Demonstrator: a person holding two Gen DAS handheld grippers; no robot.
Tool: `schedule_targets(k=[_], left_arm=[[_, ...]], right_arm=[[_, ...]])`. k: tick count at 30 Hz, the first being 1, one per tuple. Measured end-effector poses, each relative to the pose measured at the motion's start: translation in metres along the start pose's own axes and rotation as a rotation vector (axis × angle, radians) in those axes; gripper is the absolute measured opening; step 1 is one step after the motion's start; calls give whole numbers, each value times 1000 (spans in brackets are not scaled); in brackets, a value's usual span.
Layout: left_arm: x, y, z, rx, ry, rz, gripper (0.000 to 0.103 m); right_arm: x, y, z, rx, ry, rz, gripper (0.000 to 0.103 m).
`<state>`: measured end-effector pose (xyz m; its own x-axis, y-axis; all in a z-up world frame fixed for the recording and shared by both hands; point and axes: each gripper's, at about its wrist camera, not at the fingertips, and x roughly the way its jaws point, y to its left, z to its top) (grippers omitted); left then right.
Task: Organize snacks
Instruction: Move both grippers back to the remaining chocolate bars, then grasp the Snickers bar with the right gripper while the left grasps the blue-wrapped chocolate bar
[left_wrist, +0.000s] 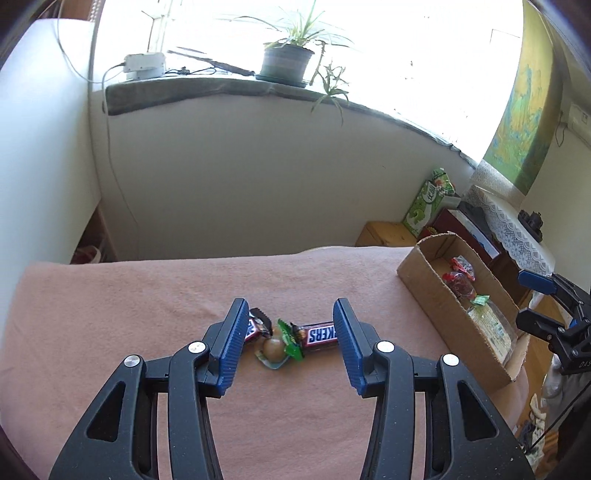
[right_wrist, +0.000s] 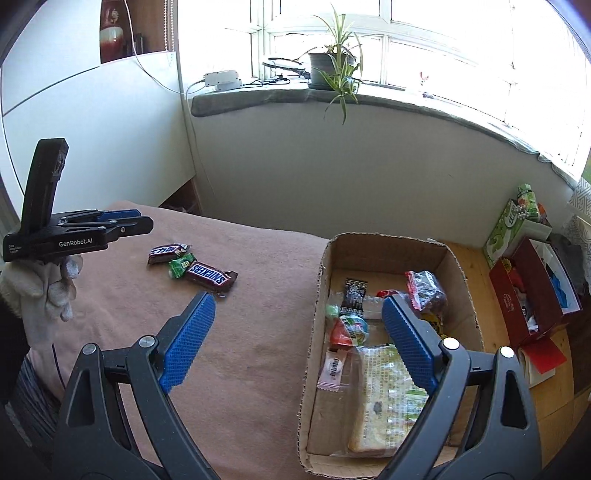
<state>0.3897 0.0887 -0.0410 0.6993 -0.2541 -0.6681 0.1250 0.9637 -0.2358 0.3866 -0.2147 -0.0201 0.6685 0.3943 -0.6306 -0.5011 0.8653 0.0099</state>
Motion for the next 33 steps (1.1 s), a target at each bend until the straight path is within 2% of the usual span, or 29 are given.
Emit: schedule_targets(k=[4,9,13,21,24,26,33], left_arm=[[10,30,-1,-66,17,17,46],[33,52,-11,-87,88,9,46],[49,50,-19,-41,135,23,46],[67,41,-27,32,165,47,46],[74,38,-28,65,175,59,46],[78,38,-28,79,178,61,46],[85,42,-24,72,183,42,46]], right_arm=[[23,23,14,-41,37,64,94],[64,56,27,-141,129,100,94],[98,80,30,-245,204,103,94],[159,105,25,-369,321,87,94],[173,109,24,-393,338,84,93],[182,113,25,-408,350,82,89],[204,121,23,-419,372,94,86]])
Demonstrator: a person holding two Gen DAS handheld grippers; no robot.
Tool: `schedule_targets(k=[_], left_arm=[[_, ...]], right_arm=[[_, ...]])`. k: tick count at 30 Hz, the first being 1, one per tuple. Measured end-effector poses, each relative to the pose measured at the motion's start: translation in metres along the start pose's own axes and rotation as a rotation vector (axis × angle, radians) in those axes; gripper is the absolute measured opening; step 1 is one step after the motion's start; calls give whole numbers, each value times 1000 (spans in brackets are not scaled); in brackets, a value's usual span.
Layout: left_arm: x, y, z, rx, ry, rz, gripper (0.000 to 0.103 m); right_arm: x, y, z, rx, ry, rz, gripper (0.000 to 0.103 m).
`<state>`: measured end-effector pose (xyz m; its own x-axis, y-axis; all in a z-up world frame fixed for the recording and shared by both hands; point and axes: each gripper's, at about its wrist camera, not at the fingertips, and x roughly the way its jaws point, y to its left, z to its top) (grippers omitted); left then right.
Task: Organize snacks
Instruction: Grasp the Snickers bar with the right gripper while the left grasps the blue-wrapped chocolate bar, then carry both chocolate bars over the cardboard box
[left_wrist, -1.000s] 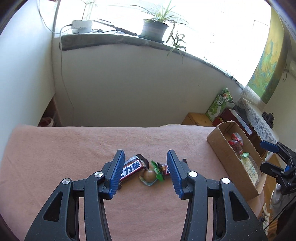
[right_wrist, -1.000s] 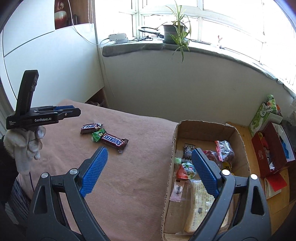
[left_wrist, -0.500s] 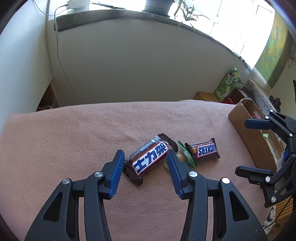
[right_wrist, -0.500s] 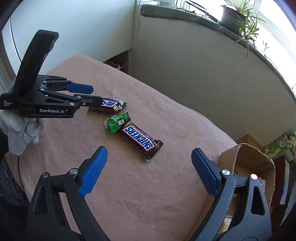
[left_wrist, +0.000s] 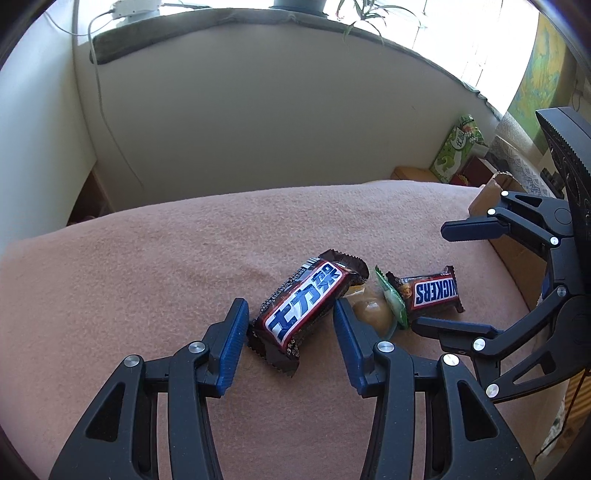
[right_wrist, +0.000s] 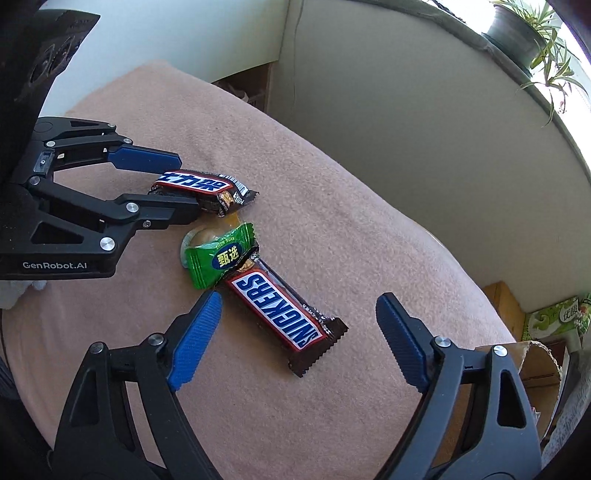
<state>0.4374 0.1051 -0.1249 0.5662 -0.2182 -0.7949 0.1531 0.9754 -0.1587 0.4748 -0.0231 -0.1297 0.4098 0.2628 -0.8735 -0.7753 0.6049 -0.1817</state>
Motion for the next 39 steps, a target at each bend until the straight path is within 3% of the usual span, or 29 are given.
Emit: schedule_targets(k=[5,7,11,12,16,26,39], left_arm=[[2,0,3,-6,1,-10,46],[3,-1,4,7,-1,-6,46],[4,-3,5,13,-4,-11,46],[4,-3,5,15,-6,-6,40],[4,-3,5,20,-13,9,32],[-1,3,1,-10,-30,37,28],[-29,-7,3,-11,-88,6,27]], right_arm=[[12,4,2,7,30,50,67],[13,4,4,28,34,85,55],[10,7,0,62,37,101,45],[9,6,-1,73,37,104,41],[5,-1,-9,128,36,116,35],[-8,-16,-29,239,-3,131,31],[-26,-27,-38,319,-80,125,31]])
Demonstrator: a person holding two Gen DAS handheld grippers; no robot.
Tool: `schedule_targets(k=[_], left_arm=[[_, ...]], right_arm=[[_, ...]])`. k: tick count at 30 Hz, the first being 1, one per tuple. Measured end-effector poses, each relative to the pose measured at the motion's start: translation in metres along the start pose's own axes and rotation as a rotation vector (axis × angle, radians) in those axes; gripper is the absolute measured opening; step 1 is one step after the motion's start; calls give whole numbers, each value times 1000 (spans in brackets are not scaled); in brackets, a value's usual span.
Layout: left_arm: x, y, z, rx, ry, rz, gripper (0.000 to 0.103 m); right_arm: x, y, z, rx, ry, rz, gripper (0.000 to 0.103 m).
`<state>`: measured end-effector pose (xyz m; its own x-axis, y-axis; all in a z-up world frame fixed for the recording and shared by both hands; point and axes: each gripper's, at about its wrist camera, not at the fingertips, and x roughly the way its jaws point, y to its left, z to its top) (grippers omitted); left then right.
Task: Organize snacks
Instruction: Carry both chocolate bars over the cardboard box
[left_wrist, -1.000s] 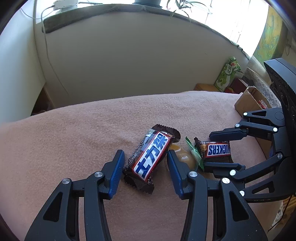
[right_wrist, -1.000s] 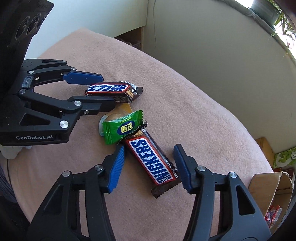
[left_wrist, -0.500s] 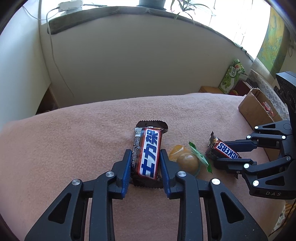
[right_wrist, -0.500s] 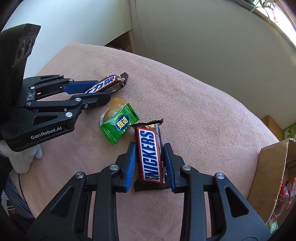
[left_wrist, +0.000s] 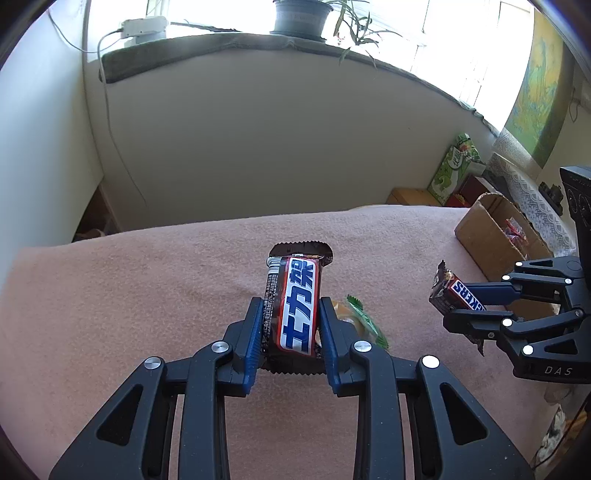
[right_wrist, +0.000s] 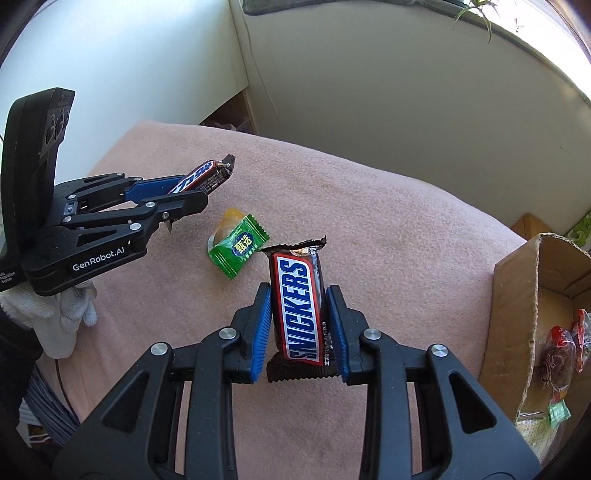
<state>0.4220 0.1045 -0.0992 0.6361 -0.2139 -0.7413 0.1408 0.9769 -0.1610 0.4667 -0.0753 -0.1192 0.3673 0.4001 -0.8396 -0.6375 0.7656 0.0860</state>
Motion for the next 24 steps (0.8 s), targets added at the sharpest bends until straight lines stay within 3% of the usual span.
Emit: schedule_targets(k=[6,11,24], left_arm=[[-16,-17,4,21,-33,-35,27],[-26,-41,6,55,-54,-69,27],[-34,-123,10,160,-77,-200,27]], right_arm=[[-29,-8,-7,32,-57,0,31],[-64,-28,-32,77,-111,-11,31],[-146,-111,-83,201,-198,-175,31]])
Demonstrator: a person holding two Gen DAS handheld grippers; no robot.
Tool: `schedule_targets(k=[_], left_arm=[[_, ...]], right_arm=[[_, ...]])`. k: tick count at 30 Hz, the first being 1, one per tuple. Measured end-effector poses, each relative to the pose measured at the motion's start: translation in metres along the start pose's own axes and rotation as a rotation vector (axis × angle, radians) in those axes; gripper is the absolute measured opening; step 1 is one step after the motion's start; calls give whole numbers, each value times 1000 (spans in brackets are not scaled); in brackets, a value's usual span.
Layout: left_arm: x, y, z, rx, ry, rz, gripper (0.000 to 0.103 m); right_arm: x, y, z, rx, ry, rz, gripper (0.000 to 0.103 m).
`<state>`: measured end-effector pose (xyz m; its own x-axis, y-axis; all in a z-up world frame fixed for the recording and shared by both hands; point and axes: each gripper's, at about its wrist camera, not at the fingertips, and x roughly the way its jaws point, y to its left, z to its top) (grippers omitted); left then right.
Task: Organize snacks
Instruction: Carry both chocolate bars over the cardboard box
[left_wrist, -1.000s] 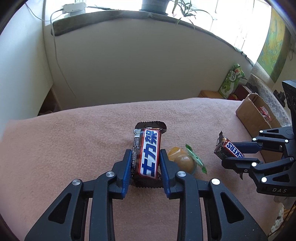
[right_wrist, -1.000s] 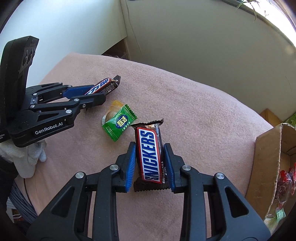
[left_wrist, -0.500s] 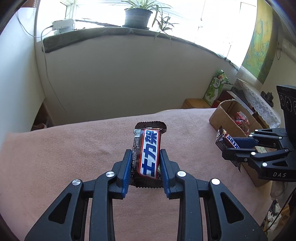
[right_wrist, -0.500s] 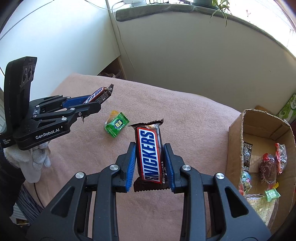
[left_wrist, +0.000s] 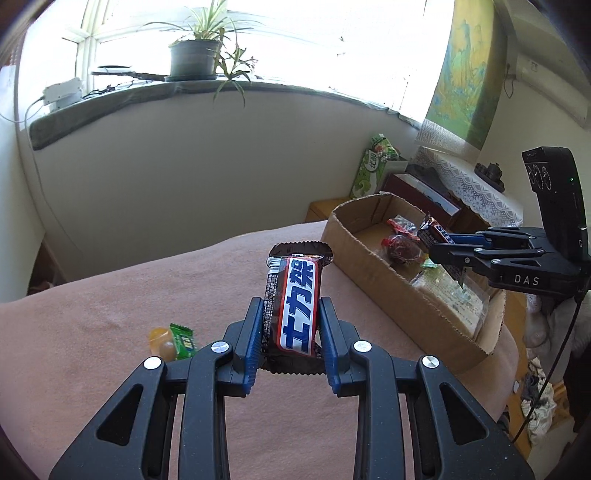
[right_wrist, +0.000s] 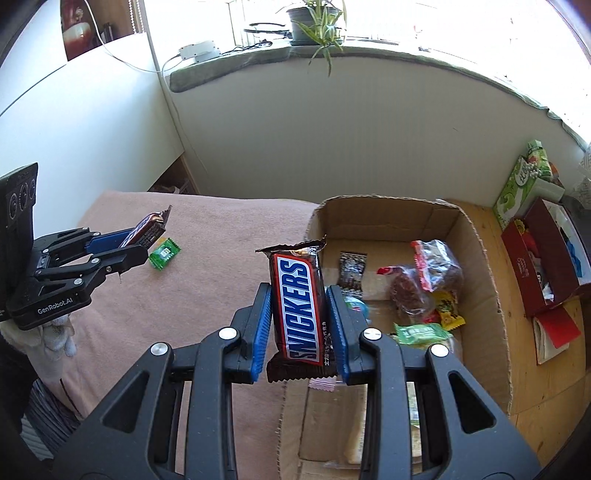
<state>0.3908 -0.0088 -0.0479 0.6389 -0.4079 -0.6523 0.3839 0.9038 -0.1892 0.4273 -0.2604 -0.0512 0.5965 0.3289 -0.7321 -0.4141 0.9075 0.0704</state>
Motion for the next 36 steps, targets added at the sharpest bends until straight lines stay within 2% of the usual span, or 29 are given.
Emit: schedule_targets(k=[5,13,28,36], left_arm=[[15,-35,11,20,-6,-76,27],[36,-81,19,65,19,-130,27],[51,-138,14,146,57,-153,27],[48,-150,12,162,57,-159,27]], right_arm=[[-4,-22,-2,29,-4,-61,31],[-14,-58,-13,62,1,-107,31],[-18,-91,-37,95,13,-131,31],[-19,-96,-42,103,14,-123,31]])
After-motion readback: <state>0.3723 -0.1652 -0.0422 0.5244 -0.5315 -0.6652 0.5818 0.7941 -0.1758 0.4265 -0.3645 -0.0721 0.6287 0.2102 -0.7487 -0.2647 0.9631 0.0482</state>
